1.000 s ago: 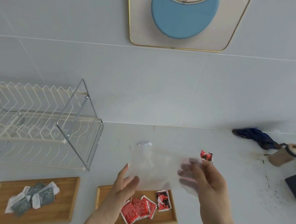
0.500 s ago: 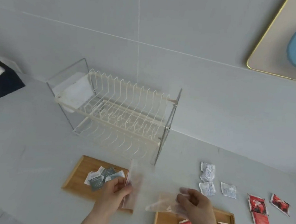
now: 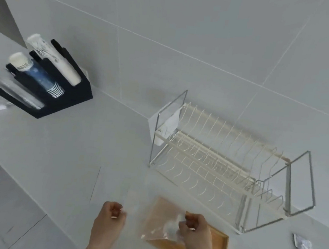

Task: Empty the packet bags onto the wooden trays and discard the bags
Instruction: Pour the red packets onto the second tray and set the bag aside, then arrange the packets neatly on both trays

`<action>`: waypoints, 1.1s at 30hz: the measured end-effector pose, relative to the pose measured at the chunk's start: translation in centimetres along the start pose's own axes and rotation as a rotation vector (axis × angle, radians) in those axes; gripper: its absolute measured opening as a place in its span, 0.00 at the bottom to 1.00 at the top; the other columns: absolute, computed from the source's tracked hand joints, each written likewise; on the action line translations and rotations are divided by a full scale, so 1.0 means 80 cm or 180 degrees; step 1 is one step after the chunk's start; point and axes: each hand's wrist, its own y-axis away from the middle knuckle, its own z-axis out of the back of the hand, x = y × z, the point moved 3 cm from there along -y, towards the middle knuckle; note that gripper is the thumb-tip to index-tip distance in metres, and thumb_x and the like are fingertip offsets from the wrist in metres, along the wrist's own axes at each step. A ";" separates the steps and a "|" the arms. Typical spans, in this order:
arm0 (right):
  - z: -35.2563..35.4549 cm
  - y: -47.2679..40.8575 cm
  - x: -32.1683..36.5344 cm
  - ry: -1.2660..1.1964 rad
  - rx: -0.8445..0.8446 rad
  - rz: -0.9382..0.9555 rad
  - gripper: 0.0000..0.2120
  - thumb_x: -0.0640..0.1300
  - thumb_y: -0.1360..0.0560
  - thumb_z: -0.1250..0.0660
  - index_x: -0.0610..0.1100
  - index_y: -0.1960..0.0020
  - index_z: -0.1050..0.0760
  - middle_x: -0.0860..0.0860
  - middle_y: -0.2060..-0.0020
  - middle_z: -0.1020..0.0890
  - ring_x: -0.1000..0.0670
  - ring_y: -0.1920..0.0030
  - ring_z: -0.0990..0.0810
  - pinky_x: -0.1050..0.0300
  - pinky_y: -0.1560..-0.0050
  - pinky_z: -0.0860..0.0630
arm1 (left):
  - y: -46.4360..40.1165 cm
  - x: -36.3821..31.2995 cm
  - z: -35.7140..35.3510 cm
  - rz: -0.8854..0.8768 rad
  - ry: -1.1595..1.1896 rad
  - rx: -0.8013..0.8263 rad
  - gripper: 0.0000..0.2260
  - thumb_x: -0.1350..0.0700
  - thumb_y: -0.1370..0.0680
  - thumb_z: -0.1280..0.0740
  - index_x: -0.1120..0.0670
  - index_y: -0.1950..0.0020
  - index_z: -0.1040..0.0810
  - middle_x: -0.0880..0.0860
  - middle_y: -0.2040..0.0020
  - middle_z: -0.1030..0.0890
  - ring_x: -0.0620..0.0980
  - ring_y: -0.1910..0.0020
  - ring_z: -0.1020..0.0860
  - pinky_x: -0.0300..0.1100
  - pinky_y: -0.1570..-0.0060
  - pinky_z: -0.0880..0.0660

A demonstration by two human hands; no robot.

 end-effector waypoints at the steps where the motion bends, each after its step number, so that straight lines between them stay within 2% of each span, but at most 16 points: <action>1: -0.017 0.007 0.019 0.0011 -0.0011 0.0067 0.11 0.38 0.31 0.26 0.52 0.59 0.23 0.49 0.65 0.15 0.43 0.62 0.15 0.45 0.55 0.17 | -0.012 -0.001 0.013 -0.0003 -0.0072 -0.0116 0.07 0.55 0.26 0.29 0.49 0.55 0.26 0.50 0.60 0.15 0.54 0.58 0.16 0.52 0.52 0.21; 4: -0.064 0.013 0.060 0.0104 0.0006 0.0120 0.08 0.38 0.28 0.29 0.51 0.55 0.21 0.52 0.62 0.15 0.45 0.59 0.16 0.42 0.53 0.17 | -0.045 -0.008 0.046 -0.0111 -0.0339 -0.0326 0.08 0.53 0.23 0.31 0.51 0.55 0.29 0.49 0.58 0.17 0.57 0.56 0.19 0.46 0.58 0.27; 6: -0.089 0.009 0.081 0.0241 0.0059 0.0266 0.07 0.41 0.26 0.29 0.50 0.49 0.20 0.55 0.60 0.16 0.47 0.56 0.17 0.42 0.48 0.18 | -0.065 -0.015 0.062 -0.0278 -0.0578 -0.0389 0.06 0.53 0.22 0.32 0.51 0.55 0.27 0.47 0.57 0.17 0.56 0.57 0.20 0.46 0.59 0.27; 8: -0.109 0.007 0.102 0.0369 0.0155 0.0400 0.11 0.42 0.24 0.31 0.47 0.42 0.20 0.55 0.57 0.17 0.49 0.55 0.18 0.47 0.45 0.20 | -0.085 -0.018 0.071 -0.0394 -0.0745 -0.0380 0.03 0.56 0.22 0.33 0.49 0.54 0.26 0.47 0.55 0.17 0.53 0.56 0.19 0.45 0.58 0.26; 10: -0.127 0.001 0.114 0.0507 0.0378 0.0433 0.18 0.43 0.23 0.31 0.46 0.34 0.23 0.53 0.49 0.18 0.50 0.52 0.19 0.51 0.42 0.21 | -0.100 -0.019 0.075 -0.0471 -0.0776 -0.0301 0.07 0.60 0.23 0.33 0.48 0.50 0.24 0.46 0.51 0.17 0.50 0.53 0.20 0.43 0.57 0.27; 11: -0.135 -0.002 0.119 0.0584 0.0502 0.0429 0.21 0.44 0.23 0.31 0.46 0.30 0.26 0.51 0.43 0.19 0.49 0.48 0.19 0.50 0.39 0.22 | -0.106 -0.018 0.076 -0.0513 -0.0774 -0.0257 0.09 0.61 0.23 0.33 0.47 0.48 0.24 0.46 0.48 0.17 0.49 0.50 0.20 0.42 0.56 0.27; 13: -0.150 -0.008 0.124 0.0750 0.0727 0.0371 0.29 0.47 0.22 0.31 0.45 0.23 0.34 0.49 0.30 0.24 0.47 0.34 0.23 0.49 0.31 0.27 | -0.117 -0.018 0.076 -0.0641 -0.0847 -0.0147 0.12 0.61 0.23 0.33 0.46 0.43 0.24 0.46 0.43 0.18 0.49 0.42 0.21 0.44 0.51 0.25; 15: -0.160 -0.010 0.129 0.0963 0.0980 0.0353 0.35 0.50 0.21 0.32 0.45 0.19 0.43 0.48 0.23 0.33 0.47 0.23 0.34 0.49 0.24 0.35 | -0.123 -0.016 0.073 -0.0752 -0.1085 0.0028 0.15 0.58 0.23 0.32 0.45 0.37 0.25 0.48 0.37 0.21 0.51 0.36 0.24 0.47 0.42 0.24; 17: -0.166 -0.010 0.131 0.1330 0.1153 0.0436 0.38 0.53 0.20 0.35 0.45 0.18 0.50 0.48 0.19 0.42 0.46 0.19 0.43 0.50 0.21 0.42 | -0.126 -0.012 0.069 -0.0777 -0.1434 0.0129 0.20 0.52 0.22 0.32 0.44 0.31 0.28 0.51 0.28 0.28 0.53 0.29 0.30 0.49 0.31 0.30; 20: -0.167 -0.011 0.123 0.1880 0.1108 0.0692 0.40 0.57 0.20 0.37 0.47 0.18 0.55 0.46 0.18 0.49 0.44 0.18 0.48 0.48 0.21 0.44 | -0.123 -0.012 0.064 -0.0850 -0.1815 0.0037 0.26 0.43 0.22 0.34 0.40 0.25 0.36 0.55 0.19 0.44 0.57 0.20 0.43 0.53 0.24 0.41; 23: -0.148 -0.008 0.106 0.2203 0.0959 0.0881 0.39 0.57 0.20 0.37 0.49 0.18 0.54 0.46 0.18 0.49 0.44 0.19 0.47 0.48 0.22 0.42 | -0.113 -0.021 0.047 -0.1251 -0.2031 -0.0040 0.29 0.40 0.23 0.35 0.41 0.23 0.38 0.55 0.18 0.45 0.57 0.19 0.47 0.52 0.22 0.46; 26: -0.112 -0.003 0.083 0.2309 0.0776 0.0906 0.36 0.55 0.20 0.37 0.53 0.18 0.50 0.50 0.18 0.48 0.46 0.19 0.45 0.47 0.23 0.39 | -0.095 -0.037 0.019 -0.1726 -0.2195 0.0029 0.29 0.41 0.24 0.33 0.43 0.24 0.35 0.54 0.20 0.39 0.57 0.20 0.42 0.52 0.22 0.43; 29: -0.062 0.006 0.059 0.2292 0.0590 0.0892 0.30 0.54 0.21 0.37 0.55 0.20 0.42 0.52 0.19 0.43 0.47 0.21 0.40 0.49 0.25 0.36 | -0.072 -0.050 -0.022 -0.2032 -0.2280 0.0257 0.28 0.42 0.23 0.33 0.44 0.24 0.33 0.52 0.22 0.33 0.55 0.22 0.37 0.52 0.23 0.39; 33: 0.031 0.012 0.016 0.2151 0.0246 0.0709 0.25 0.56 0.23 0.37 0.57 0.26 0.32 0.55 0.23 0.34 0.49 0.25 0.32 0.53 0.30 0.31 | -0.023 -0.067 -0.099 -0.2411 -0.2465 0.0822 0.25 0.43 0.24 0.34 0.44 0.27 0.30 0.47 0.27 0.26 0.51 0.27 0.30 0.49 0.28 0.33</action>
